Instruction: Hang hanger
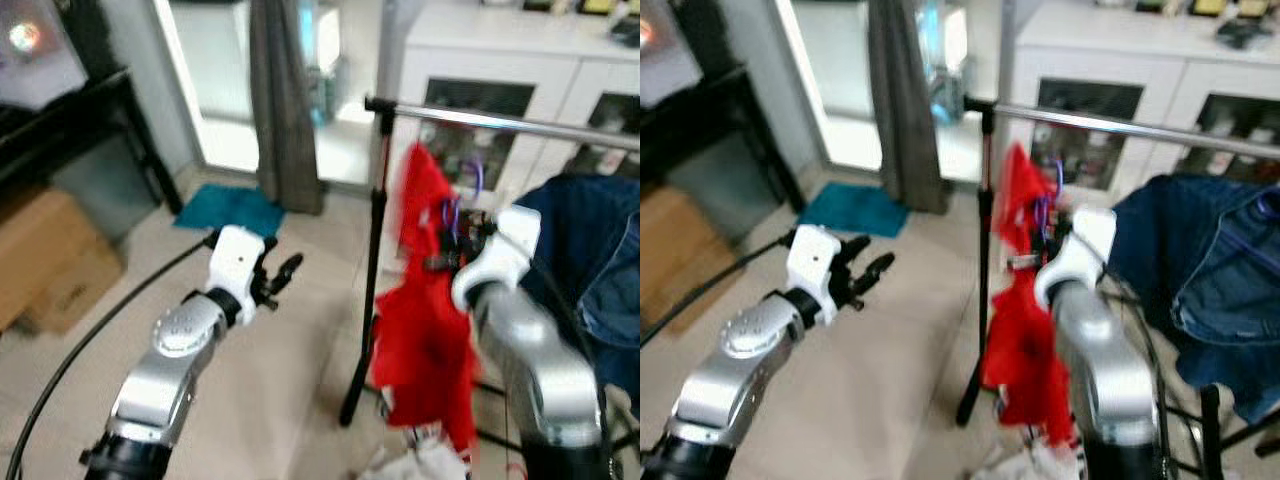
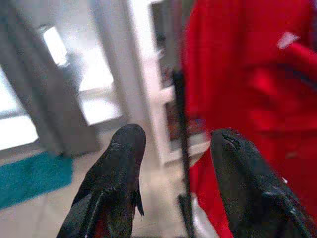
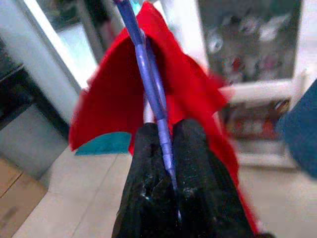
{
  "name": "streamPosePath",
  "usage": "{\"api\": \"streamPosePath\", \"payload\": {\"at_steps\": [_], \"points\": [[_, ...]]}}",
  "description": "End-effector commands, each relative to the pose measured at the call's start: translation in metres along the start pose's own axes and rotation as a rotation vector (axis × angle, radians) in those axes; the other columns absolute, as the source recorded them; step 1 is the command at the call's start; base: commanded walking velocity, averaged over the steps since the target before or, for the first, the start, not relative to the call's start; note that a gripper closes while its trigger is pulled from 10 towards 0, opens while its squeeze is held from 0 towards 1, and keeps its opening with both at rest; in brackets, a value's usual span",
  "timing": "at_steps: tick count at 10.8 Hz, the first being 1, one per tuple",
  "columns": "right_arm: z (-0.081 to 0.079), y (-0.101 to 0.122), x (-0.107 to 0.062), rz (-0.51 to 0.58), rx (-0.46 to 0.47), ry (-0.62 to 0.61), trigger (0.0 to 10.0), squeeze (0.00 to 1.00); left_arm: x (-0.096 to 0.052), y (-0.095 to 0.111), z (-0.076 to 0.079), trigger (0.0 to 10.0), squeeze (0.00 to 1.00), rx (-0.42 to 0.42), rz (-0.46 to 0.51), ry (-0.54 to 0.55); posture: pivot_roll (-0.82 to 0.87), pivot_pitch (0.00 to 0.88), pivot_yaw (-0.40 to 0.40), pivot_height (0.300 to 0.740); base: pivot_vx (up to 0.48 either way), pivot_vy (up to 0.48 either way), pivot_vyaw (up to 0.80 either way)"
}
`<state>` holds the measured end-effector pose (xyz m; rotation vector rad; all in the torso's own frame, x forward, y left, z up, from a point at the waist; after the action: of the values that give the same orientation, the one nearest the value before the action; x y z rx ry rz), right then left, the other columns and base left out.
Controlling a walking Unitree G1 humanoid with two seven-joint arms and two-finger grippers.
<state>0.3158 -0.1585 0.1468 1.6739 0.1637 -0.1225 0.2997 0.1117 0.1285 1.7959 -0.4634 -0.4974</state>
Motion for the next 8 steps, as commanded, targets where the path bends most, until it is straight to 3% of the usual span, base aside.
{"api": "streamPosePath", "payload": {"at_steps": [1, 5, 8], "points": [[0.007, 0.008, 0.004, 0.019, -0.025, -0.027, 10.0, 0.0, 0.001, 0.006, 0.008, 10.0, 0.0, 0.004, 0.026, -0.052, -0.07, 0.0, 0.053, 0.74, 0.0, 0.0, 0.0], [0.015, 0.036, 0.044, 0.01, -0.036, -0.068, 10.0, 0.0, -0.007, 0.038, 0.022, 10.0, 0.0, 0.038, 0.175, -0.24, -0.05, 0.003, 0.031, 0.74, 0.0, 0.0, 0.0], [0.017, 0.052, 0.083, -0.039, 0.001, -0.103, 10.0, 0.0, -0.011, 0.044, 0.027, 10.0, 0.0, 0.034, 0.194, -0.285, -0.04, 0.02, 0.024, 0.74, 0.0, 0.0, 0.0]]}}
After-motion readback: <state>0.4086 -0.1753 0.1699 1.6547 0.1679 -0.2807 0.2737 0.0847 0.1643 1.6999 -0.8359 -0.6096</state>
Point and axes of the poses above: a point about 5 cm out from each wrist's last joint towards the gripper, its own x axis pointing out of the wrist towards the gripper, its own y axis along the axis of the wrist's last joint, z = x × y, the point moved 3 cm from there along x, pointing out of the wrist towards the gripper, and after that the axes turned 10 degrees about x, right-handed, at the moved point
